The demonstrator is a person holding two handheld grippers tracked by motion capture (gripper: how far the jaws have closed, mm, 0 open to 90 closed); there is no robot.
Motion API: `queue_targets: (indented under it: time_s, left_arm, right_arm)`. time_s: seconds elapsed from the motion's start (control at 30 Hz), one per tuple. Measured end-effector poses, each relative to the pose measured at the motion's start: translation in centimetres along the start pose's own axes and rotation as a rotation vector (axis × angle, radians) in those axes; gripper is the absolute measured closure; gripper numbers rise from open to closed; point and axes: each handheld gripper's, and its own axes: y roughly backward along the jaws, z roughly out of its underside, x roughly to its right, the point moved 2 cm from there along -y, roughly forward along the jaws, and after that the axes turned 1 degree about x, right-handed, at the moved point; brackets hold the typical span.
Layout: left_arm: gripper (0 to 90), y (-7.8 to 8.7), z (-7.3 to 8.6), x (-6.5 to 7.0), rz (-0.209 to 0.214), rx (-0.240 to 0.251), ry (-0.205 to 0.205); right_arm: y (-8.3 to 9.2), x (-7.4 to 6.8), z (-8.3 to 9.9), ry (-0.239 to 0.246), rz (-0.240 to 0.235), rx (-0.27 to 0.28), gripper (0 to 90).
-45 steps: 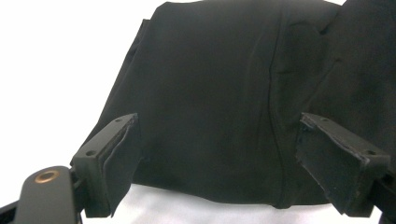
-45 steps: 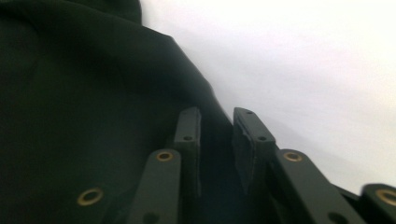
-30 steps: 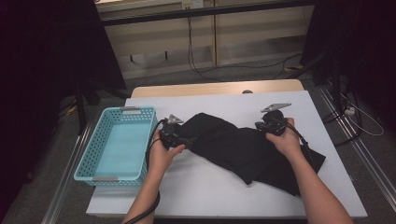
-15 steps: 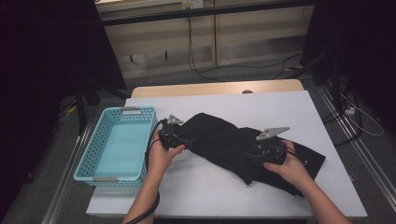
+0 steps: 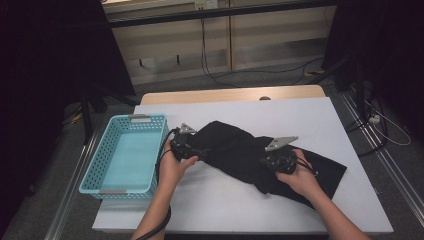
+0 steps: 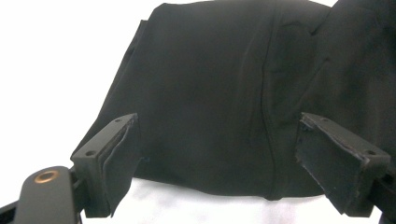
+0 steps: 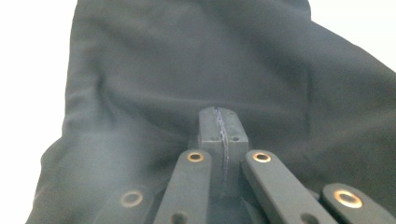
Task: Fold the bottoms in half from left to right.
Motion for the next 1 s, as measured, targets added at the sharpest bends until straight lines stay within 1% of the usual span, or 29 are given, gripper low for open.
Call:
queue_targets:
  time_s: [0.07,0.1,0.17,0.23,0.3,0.33,0.37,0.4,0.43,0.47,0.5,0.53,0.57,0.6,0.67,0.7,0.73,0.77,0.8,0.83,0.87,0.9,0.93,0.97,1.0]
  left_arm:
    - [15.4,0.0,-0.1,0.0,0.002,0.005,0.002]
    - [15.4,0.1,-0.1,0.0,0.006,0.000,0.000]
    - [15.4,0.0,-0.1,-0.1,-0.002,0.007,0.004]
    - [15.4,0.0,0.0,-0.1,0.001,0.002,0.007]
    - [15.4,0.0,0.0,-0.2,-0.002,0.004,0.004]
    - [15.4,0.0,0.0,-0.1,0.001,0.002,0.006]
    - [15.4,0.0,0.0,-0.1,-0.004,0.001,0.002]
    - [15.4,0.0,0.0,-0.1,-0.003,0.001,0.002]
    - [15.4,0.0,0.0,-0.1,-0.001,0.003,0.003]
    - [15.4,0.0,0.0,0.0,0.006,0.005,0.008]
    - [15.4,0.1,-0.1,-0.1,0.001,0.003,0.000]
    - [15.4,0.2,-0.1,-0.1,0.006,0.000,-0.001]
    - [15.4,0.2,-0.1,-0.1,0.007,0.001,-0.001]
    - [15.4,0.2,-0.1,-0.1,0.003,0.003,0.002]
    - [15.3,0.2,-0.1,-0.1,0.004,0.005,0.003]
    - [15.4,0.2,-0.1,-0.1,0.010,0.003,0.007]
    - [15.3,0.2,-0.1,-0.1,0.006,0.009,0.006]
    - [15.3,0.2,-0.1,0.0,0.006,0.011,0.009]
    - [15.3,0.2,-0.1,0.0,0.002,0.012,0.002]
    - [15.3,0.3,-0.2,0.0,0.004,0.009,0.002]
    - [15.3,0.3,-0.2,0.0,0.010,0.005,0.003]
    - [15.4,0.2,-0.2,0.1,0.013,0.005,0.006]
    - [15.4,0.2,-0.2,0.1,0.011,0.006,0.006]
    - [15.3,0.2,-0.2,0.2,0.009,0.007,0.004]
    - [15.4,0.2,-0.2,0.2,0.012,0.003,0.004]
  right_arm:
    - [-0.3,0.4,-0.5,-0.025,-0.007,0.018,90.0]
    - [-0.4,0.5,-0.7,-0.037,-0.011,0.026,90.0]
    - [-0.5,0.6,-1.3,-0.053,-0.010,0.047,90.0]
    - [-0.7,0.5,-1.9,-0.069,-0.018,0.068,90.0]
    - [-1.1,0.5,-2.4,-0.057,0.000,0.078,90.0]
    - [-1.3,0.5,-2.5,-0.046,0.019,0.077,90.0]
    - [-1.6,0.7,-2.5,-0.057,0.031,0.082,90.0]
    - [-1.8,0.9,-2.4,-0.087,0.026,0.089,89.6]
    - [-2.0,1.2,-2.3,-0.106,0.026,0.087,86.8]
    - [-2.1,1.4,-2.1,-0.112,0.028,0.078,74.8]
    - [-2.0,1.4,-1.9,-0.125,0.021,0.065,67.0]
    - [-1.8,1.4,-1.7,-0.130,0.041,0.060,62.9]
    - [-1.4,1.3,-1.6,-0.108,0.053,0.061,63.8]
    - [-0.9,1.1,-1.4,-0.093,0.050,0.058,60.5]
    - [0.1,0.7,-1.1,-0.077,0.051,0.060,52.5]
    - [0.7,0.5,-0.9,-0.059,0.054,0.051,50.0]
    - [1.4,0.2,-0.7,-0.049,0.058,0.059,48.5]
    - [2.0,0.0,-0.4,-0.056,0.051,0.070,47.1]
    - [2.6,-0.1,-0.1,-0.063,0.040,0.081,47.4]
    - [3.2,-0.3,0.2,-0.062,0.036,0.093,48.4]
    - [3.7,-0.5,0.7,-0.053,0.037,0.093,49.9]
    - [4.2,-0.7,1.1,-0.045,0.038,0.085,53.2]
    - [4.5,-1.0,1.6,-0.041,0.030,0.077,56.8]
    - [4.7,-1.2,2.1,-0.041,0.017,0.065,58.4]
    - [4.9,-1.4,2.6,-0.040,0.015,0.055,59.3]
